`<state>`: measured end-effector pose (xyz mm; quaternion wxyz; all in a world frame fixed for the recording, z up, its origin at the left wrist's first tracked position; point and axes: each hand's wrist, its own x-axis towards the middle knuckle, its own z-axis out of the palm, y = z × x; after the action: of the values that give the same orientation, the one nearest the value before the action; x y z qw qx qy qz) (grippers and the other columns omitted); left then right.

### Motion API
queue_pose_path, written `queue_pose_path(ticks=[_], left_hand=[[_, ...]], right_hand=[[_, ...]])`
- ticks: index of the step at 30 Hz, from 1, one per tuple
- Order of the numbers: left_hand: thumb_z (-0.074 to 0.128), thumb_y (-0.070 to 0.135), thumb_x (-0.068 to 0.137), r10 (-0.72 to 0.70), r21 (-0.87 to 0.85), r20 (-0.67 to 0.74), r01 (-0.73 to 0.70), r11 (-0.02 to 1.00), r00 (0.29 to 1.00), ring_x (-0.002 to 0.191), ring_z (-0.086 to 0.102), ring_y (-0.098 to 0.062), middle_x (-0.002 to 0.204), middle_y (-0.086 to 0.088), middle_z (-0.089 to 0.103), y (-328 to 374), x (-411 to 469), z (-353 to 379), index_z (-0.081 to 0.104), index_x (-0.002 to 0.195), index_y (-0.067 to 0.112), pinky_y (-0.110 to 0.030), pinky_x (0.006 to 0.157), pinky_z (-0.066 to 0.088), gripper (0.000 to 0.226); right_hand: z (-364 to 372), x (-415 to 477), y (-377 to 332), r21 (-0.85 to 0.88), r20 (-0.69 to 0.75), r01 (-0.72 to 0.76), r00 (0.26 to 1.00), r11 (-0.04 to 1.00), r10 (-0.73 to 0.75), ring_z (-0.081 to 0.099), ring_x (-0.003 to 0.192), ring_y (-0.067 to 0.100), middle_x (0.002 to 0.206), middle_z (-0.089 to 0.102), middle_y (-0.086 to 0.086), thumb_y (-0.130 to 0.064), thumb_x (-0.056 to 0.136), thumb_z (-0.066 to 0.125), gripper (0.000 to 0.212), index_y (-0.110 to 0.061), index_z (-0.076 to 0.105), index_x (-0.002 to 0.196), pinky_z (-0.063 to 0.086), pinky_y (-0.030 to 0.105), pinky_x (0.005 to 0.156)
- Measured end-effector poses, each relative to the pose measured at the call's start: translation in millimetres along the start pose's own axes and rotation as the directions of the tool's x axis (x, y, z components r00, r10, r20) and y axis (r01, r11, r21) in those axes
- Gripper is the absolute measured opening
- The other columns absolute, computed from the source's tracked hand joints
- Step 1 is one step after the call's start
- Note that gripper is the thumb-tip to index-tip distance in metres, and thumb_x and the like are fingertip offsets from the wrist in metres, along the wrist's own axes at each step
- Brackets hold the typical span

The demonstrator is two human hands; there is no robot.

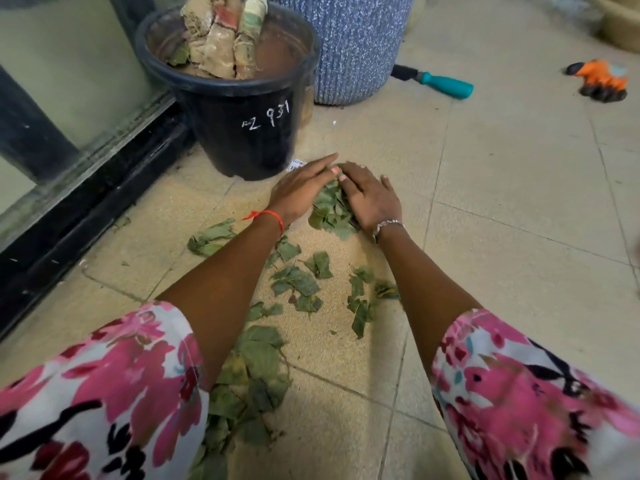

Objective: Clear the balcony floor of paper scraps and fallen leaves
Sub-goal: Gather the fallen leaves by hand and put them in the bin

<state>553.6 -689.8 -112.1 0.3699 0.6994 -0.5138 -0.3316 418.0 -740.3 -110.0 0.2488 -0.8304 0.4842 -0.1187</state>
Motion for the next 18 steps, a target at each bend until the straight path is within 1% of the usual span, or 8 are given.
queue_pose_path(ticks=[2, 5, 8, 10, 13, 15, 17, 18], left_hand=[[0.038, 0.056, 0.083, -0.011, -0.042, 0.012, 0.011, 0.999, 1.000, 0.129, 0.043, -0.011, 0.139, 0.013, 0.050, 1, 0, 0, 0.053, 0.129, 0.040, -0.037, 0.113, 0.028, 0.051], [0.040, 0.045, 0.084, -0.013, -0.135, -0.008, 0.011, 0.991, 1.000, 0.118, 0.052, -0.014, 0.124, 0.005, 0.061, -2, -9, -1, 0.064, 0.115, 0.026, -0.036, 0.108, 0.035, 0.043], [0.045, 0.020, 0.095, 0.009, -0.199, -0.005, -0.009, 0.980, 1.000, 0.116, 0.053, -0.017, 0.120, -0.004, 0.060, -6, -26, -1, 0.065, 0.112, 0.010, -0.020, 0.101, 0.037, 0.028], [0.043, 0.004, 0.096, 0.000, -0.222, -0.001, 0.000, 0.975, 1.000, 0.113, 0.051, -0.014, 0.117, -0.004, 0.057, -7, -44, -2, 0.064, 0.113, 0.006, -0.009, 0.093, 0.035, 0.027], [0.041, -0.002, 0.094, -0.015, -0.221, 0.000, 0.014, 0.975, 1.000, 0.110, 0.048, -0.011, 0.115, -0.003, 0.054, -7, -76, -2, 0.062, 0.114, 0.002, -0.002, 0.088, 0.034, 0.029], [0.041, -0.004, 0.094, -0.027, -0.204, 0.013, 0.029, 0.979, 1.000, 0.110, 0.048, -0.012, 0.115, -0.004, 0.053, -5, -101, -1, 0.061, 0.116, 0.001, -0.003, 0.088, 0.035, 0.030], [0.042, -0.004, 0.093, -0.062, -0.198, 0.056, 0.072, 0.978, 0.997, 0.113, 0.049, -0.018, 0.119, -0.011, 0.055, -7, -122, -2, 0.060, 0.117, 0.002, -0.015, 0.096, 0.036, 0.031], [0.044, -0.003, 0.093, -0.095, -0.188, 0.090, 0.110, 0.976, 0.991, 0.116, 0.050, -0.022, 0.122, -0.013, 0.056, -8, -131, -5, 0.059, 0.119, 0.004, -0.023, 0.100, 0.037, 0.031]], right_hand=[[5, 1, -11, 0.044, 0.008, 0.031, 0.999, 0.999, -0.031, 0.025, 0.140, 0.011, 0.151, 0.032, -0.006, -0.034, 0.100, 0.027, 0.043, -0.028, 0.035, 0.142, 0.009, 0.030, 0.117], [14, -13, -22, 0.183, -0.043, 0.032, 0.999, 0.983, -0.024, 0.039, 0.131, 0.016, 0.143, 0.044, -0.005, -0.028, 0.100, 0.031, 0.039, -0.023, 0.046, 0.135, 0.026, 0.031, 0.111], [20, -33, -28, 0.286, -0.050, -0.007, 0.999, 0.958, 0.022, 0.043, 0.127, 0.017, 0.140, 0.047, -0.005, -0.028, 0.099, 0.033, 0.037, -0.022, 0.052, 0.131, 0.033, 0.032, 0.102], [19, -49, -34, 0.376, -0.026, -0.046, 0.998, 0.925, 0.060, 0.046, 0.125, 0.019, 0.138, 0.051, -0.001, -0.027, 0.099, 0.035, 0.037, -0.018, 0.055, 0.128, 0.035, 0.031, 0.100], [19, -79, -47, 0.465, 0.002, -0.088, 0.995, 0.881, 0.099, 0.048, 0.122, 0.021, 0.135, 0.054, 0.005, -0.022, 0.098, 0.038, 0.035, -0.012, 0.059, 0.124, 0.035, 0.030, 0.102], [19, -104, -57, 0.483, 0.031, -0.106, 0.994, 0.869, 0.104, 0.049, 0.121, 0.022, 0.132, 0.055, 0.007, -0.017, 0.097, 0.039, 0.033, -0.007, 0.061, 0.121, 0.034, 0.025, 0.099], [15, -125, -63, 0.466, 0.089, -0.128, 0.991, 0.876, 0.098, 0.052, 0.112, 0.023, 0.122, 0.060, 0.010, -0.015, 0.096, 0.040, 0.031, -0.004, 0.065, 0.112, 0.035, 0.022, 0.088], [12, -134, -65, 0.464, 0.111, -0.144, 0.988, 0.874, 0.104, 0.055, 0.105, 0.024, 0.112, 0.064, 0.012, -0.015, 0.095, 0.040, 0.031, -0.003, 0.067, 0.106, 0.037, 0.024, 0.083]])
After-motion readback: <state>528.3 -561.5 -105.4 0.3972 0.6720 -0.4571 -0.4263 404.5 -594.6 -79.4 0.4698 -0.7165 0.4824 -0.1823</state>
